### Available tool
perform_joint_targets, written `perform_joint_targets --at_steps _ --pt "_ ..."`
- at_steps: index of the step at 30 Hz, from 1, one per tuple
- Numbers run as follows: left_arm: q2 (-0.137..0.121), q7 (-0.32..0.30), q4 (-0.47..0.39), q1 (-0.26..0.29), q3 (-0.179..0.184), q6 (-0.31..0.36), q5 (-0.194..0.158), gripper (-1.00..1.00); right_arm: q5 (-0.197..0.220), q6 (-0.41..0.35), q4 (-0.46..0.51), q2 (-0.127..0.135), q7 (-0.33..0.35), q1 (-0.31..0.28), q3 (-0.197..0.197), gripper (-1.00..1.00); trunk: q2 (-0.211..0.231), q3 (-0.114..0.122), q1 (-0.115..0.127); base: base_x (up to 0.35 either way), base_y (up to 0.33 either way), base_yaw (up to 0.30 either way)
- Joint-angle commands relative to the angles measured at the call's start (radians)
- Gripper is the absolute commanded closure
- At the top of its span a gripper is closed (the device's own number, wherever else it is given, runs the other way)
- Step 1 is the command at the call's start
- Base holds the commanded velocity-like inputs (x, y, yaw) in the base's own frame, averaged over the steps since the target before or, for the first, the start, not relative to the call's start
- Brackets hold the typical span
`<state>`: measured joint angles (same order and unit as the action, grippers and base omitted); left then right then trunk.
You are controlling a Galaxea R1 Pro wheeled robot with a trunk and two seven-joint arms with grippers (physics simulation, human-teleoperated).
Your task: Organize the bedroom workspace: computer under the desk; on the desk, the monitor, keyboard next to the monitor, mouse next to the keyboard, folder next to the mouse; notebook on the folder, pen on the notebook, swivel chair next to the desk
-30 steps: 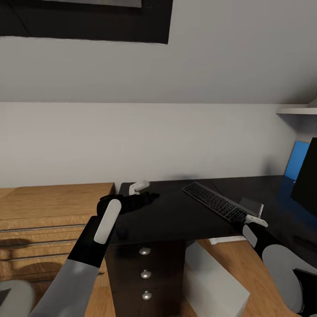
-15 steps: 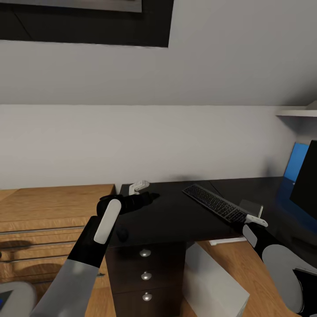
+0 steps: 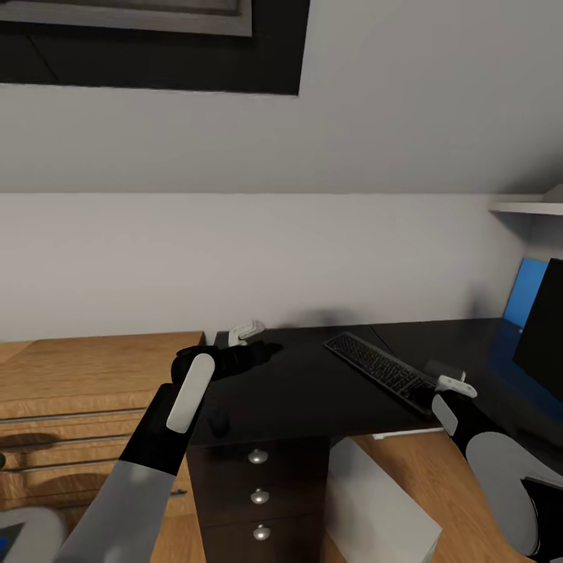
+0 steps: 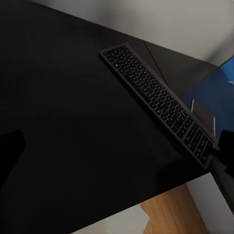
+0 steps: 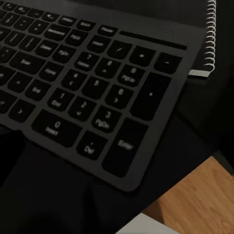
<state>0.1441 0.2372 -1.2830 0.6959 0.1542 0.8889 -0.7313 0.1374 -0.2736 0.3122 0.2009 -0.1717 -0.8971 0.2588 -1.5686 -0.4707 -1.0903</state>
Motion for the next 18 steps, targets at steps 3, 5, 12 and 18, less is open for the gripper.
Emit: perform_joint_targets --at_steps 3,5,12,18 --pt "0.0 0.013 -0.001 0.001 0.0 0.001 -0.009 -1.0 0.012 -0.002 0.016 0.0 -0.005 0.0 0.0 -1.0 0.021 0.008 0.012 0.0 0.0 0.0" --pt "0.0 0.014 0.0 0.001 0.0 0.0 -0.008 -1.0 0.013 -0.002 0.035 -0.001 -0.005 0.0 0.001 -1.0 0.035 0.015 0.019 0.0 0.0 0.0" --pt "0.001 0.017 0.002 0.001 0.002 -0.005 -0.003 -1.0 0.014 -0.011 0.177 -0.035 -0.007 0.006 0.003 -1.0 0.084 0.036 0.046 0.0 0.0 0.0" --pt "0.001 0.018 0.002 0.001 0.003 -0.005 -0.002 -1.0 0.013 -0.057 0.279 -0.062 -0.009 0.037 0.004 -1.0 0.126 0.055 0.069 0.0 0.0 0.0"
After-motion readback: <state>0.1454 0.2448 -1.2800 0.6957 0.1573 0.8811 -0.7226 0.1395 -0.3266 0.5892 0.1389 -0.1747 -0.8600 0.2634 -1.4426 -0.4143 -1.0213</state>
